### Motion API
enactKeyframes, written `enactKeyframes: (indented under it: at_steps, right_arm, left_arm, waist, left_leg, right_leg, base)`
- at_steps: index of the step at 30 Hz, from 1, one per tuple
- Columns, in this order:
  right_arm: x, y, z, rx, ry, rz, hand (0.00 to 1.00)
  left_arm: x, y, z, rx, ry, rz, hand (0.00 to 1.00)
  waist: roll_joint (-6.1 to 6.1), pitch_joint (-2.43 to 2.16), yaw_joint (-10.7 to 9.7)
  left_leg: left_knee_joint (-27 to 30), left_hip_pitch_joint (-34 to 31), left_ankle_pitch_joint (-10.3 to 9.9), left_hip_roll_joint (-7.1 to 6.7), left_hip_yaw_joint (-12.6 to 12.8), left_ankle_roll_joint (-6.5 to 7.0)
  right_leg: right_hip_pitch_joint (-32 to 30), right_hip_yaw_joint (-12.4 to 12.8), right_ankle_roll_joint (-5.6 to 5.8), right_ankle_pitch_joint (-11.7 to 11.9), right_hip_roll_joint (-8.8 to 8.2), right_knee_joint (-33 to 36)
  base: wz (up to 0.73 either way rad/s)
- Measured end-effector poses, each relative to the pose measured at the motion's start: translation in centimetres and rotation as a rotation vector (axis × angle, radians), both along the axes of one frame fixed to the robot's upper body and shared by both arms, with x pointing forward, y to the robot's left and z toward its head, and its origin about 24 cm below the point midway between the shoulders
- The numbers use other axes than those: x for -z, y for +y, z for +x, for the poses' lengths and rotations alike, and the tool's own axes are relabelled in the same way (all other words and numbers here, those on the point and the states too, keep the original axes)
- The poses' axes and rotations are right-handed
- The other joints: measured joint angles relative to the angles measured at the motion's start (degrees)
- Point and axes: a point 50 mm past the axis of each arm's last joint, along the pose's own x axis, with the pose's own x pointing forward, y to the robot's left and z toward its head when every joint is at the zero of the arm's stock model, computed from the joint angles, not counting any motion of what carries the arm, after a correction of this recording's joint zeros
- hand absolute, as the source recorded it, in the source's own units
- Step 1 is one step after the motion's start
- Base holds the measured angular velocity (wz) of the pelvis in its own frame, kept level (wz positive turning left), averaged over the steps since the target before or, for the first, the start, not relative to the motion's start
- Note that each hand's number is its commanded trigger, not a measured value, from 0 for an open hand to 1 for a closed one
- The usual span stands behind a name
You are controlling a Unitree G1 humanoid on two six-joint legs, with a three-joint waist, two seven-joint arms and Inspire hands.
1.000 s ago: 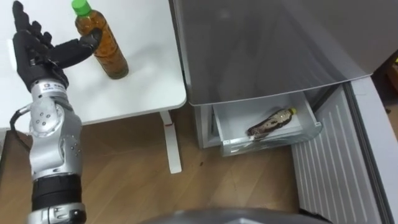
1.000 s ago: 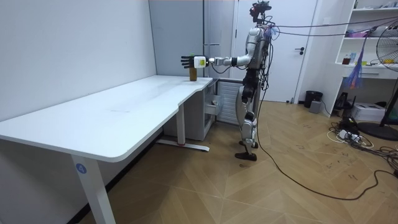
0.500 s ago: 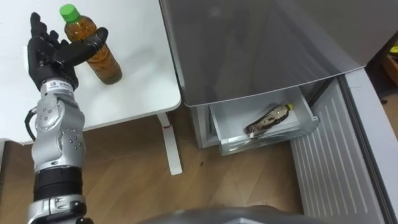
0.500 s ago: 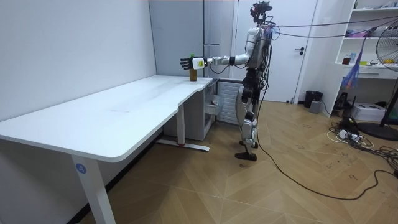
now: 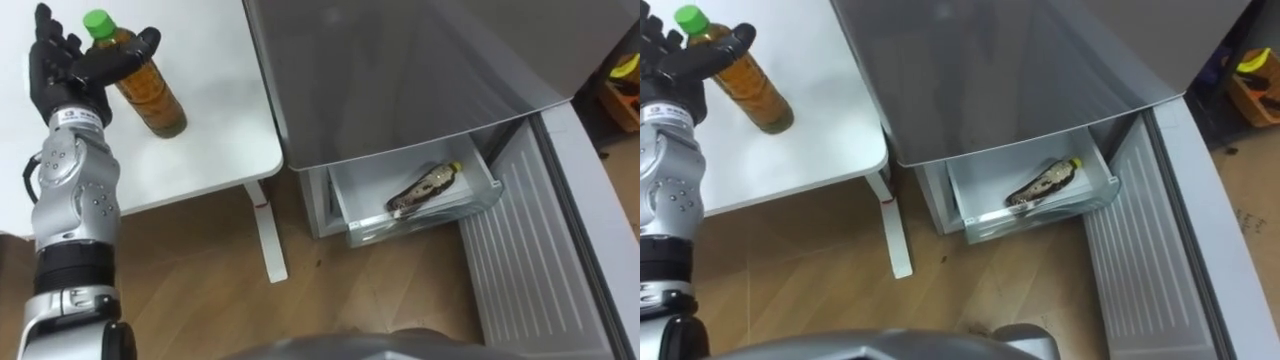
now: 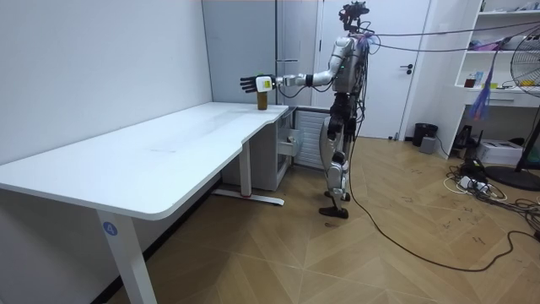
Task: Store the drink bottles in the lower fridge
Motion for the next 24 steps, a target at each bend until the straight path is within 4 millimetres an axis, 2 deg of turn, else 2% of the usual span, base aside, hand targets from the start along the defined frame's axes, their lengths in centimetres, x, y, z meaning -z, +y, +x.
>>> enactKeyframes:
  at_steps: [12, 16, 17, 18, 24]
  right_arm:
    - [0.0, 0.0, 0.0, -0.004, 0.015, 0.005, 0.00]
    - [0.0, 0.0, 0.1, -0.022, 0.019, 0.001, 0.00]
    - [0.0, 0.0, 0.1, -0.024, 0.020, 0.002, 0.00]
    - [0.0, 0.0, 0.1, -0.024, 0.020, 0.002, 0.00]
    - [0.0, 0.0, 0.1, -0.025, 0.018, 0.001, 0.00]
  left_arm:
    - [0.8, 0.2, 0.0, 0.019, 0.058, -0.011, 0.00]
    - [1.4, 0.5, -0.2, 0.013, 0.086, -0.011, 0.00]
    - [1.6, 0.6, -0.2, 0.013, 0.098, -0.015, 0.36]
    - [1.7, 0.5, -0.2, 0.016, 0.108, -0.019, 1.00]
    - [1.8, 0.5, -0.2, 0.020, 0.116, -0.022, 1.00]
  waist:
    - [-0.03, -0.17, -0.20]
    - [0.42, -0.49, -0.23]
    - [0.52, -0.54, -0.24]
    - [0.55, -0.54, -0.24]
    - [0.58, -0.53, -0.23]
  left_leg:
    - [-0.02, 0.13, 0.00, 0.03, 0.47, 0.00]
    - [-0.03, 0.13, 0.00, 0.06, 0.50, 0.00]
    - [-0.03, 0.10, 0.00, 0.06, 0.50, 0.00]
    - [-0.03, 0.09, 0.00, 0.07, 0.50, 0.00]
    - [-0.03, 0.09, 0.00, 0.07, 0.51, 0.00]
  right_leg:
    - [-0.08, 0.16, 0.00, 0.00, 0.00, -0.09]
    - [-0.07, 0.17, 0.00, 0.00, 0.02, -0.03]
    - [-0.07, 0.16, 0.00, 0.00, 0.02, 0.02]
    - [-0.07, 0.16, 0.00, 0.00, 0.02, 0.05]
    - [-0.07, 0.16, 0.00, 0.00, 0.02, 0.08]
  base:
    - [-0.01]
    - [0.00]
    - [0.00]
    - [0.00]
    - [0.00]
